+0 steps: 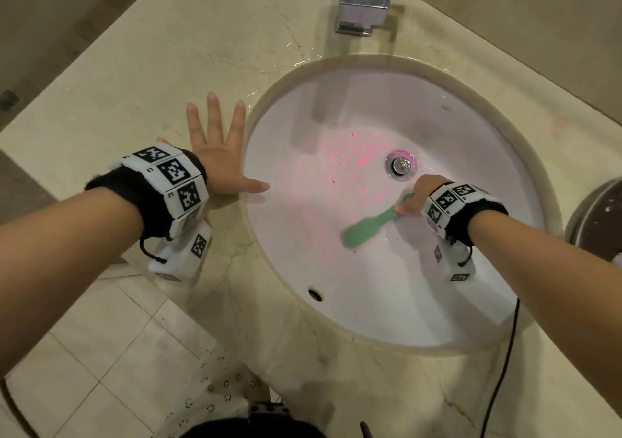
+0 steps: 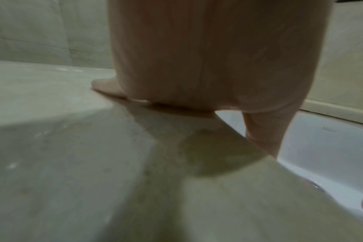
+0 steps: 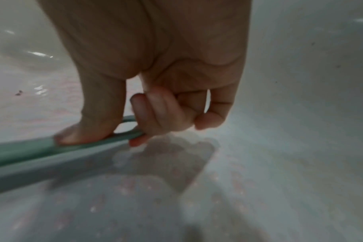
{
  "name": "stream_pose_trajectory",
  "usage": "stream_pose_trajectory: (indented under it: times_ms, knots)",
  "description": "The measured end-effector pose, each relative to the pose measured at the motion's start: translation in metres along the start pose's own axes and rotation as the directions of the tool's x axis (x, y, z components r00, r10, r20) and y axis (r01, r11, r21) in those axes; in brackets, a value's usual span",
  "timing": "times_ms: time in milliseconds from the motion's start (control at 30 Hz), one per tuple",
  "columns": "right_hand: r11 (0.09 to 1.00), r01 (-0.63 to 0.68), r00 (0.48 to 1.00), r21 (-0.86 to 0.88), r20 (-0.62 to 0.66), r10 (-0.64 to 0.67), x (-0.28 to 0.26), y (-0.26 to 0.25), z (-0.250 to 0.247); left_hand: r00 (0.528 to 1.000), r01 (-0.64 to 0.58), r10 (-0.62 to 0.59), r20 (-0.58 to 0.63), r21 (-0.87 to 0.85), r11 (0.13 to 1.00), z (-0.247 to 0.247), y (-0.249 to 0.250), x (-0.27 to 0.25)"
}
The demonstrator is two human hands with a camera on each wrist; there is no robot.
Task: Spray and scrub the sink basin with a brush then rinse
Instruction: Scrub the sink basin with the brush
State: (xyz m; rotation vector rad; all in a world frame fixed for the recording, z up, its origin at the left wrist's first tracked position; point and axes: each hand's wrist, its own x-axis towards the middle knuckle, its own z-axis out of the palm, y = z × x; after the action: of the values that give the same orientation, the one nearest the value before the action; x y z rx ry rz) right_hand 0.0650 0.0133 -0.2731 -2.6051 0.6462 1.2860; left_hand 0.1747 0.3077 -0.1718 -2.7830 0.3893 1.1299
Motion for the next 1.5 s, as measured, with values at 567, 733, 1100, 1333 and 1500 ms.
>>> stream_pose_trajectory:
  times_ms: [567,733,1100,1333,1500]
  knots:
    - [0.999,0.051,0.972,-0.019,0.23,-0.045,0.001,-0.002,0.013,1.0,-0.005,0.006,0.008,-0.006,1.0,0.0,0.0,0.0]
    - [0.996,0.078,0.978,-0.054,0.199,-0.066,0.001,-0.005,0.016,1.0,-0.004,0.004,0.019,-0.008,1.0,-0.001,-0.001,0.001]
    - [0.705,-0.114,0.98,0.7,-0.038,0.196,0.023,-0.008,0.012,0.999,-0.001,0.001,0.043,0.002,1.0,-0.001,-0.002,0.002]
    - [0.731,-0.073,0.975,0.678,-0.105,0.195,0.014,-0.021,0.015,0.999,-0.004,0.004,0.035,0.01,1.0,-0.003,0.001,-0.001]
    - [0.616,0.043,0.975,0.787,-0.168,0.148,-0.001,-0.018,0.0,0.999,-0.023,0.023,0.033,0.023,0.999,-0.001,-0.001,0.003]
